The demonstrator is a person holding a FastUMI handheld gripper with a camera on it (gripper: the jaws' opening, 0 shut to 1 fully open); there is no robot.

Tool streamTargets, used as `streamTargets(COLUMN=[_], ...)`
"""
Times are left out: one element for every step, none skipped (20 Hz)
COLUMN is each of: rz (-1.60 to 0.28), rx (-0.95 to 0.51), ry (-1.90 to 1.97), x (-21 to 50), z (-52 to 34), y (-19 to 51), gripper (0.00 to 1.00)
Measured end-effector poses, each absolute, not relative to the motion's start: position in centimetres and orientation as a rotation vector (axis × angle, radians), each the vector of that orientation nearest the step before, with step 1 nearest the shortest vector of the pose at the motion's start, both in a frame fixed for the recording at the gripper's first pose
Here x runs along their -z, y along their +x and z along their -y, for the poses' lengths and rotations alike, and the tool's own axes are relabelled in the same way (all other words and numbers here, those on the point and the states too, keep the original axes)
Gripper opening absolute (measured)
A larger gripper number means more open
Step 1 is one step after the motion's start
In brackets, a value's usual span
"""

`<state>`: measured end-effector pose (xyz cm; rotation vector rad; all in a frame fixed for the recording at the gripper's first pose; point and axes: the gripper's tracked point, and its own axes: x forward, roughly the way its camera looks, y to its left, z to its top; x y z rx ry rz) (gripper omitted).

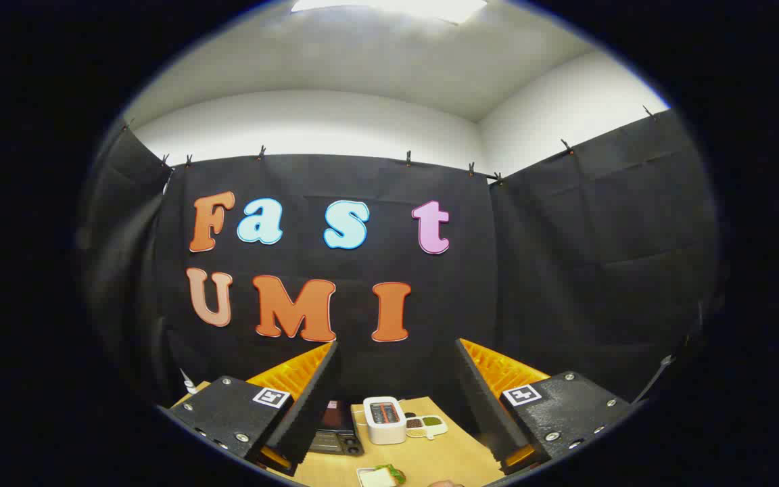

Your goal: Open the toaster oven, put the food inside, and close the toaster oven door.

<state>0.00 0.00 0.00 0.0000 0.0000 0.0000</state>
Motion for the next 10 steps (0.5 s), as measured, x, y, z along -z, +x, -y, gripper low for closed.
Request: streamTargets(rz=[-0.01,-0.023,-0.039,-0.054,-0.058,-0.061,-0.06,-0.053,-0.049,-0.049], rx=[0.004,0.002,-0.003,-0.008,-0.013,-0.014,-0.014,-0.012,-0.013,-0.02], ry=[-0.006,0.004,0.023,0.041,0.055,0.063,0.064,0.06,0.056,0.058], x=[0.2,0.3,0.5,0.7,0.7,0.7,0.5,0.3,0.1,0.0], z=[-0.3,-0.7,-1.0,-1.1,-1.2,-1.2,-1.1,-1.2,-1.2,-1.5], y=[-0.2,-0.6,-0.7,-0.8,-0.9,-0.8,-0.9,-0.8,-0.7,-0.6], gripper=[0.98,0.98,0.98,0.98,0.98,0.98,0.98,0.98,0.98,0.98])
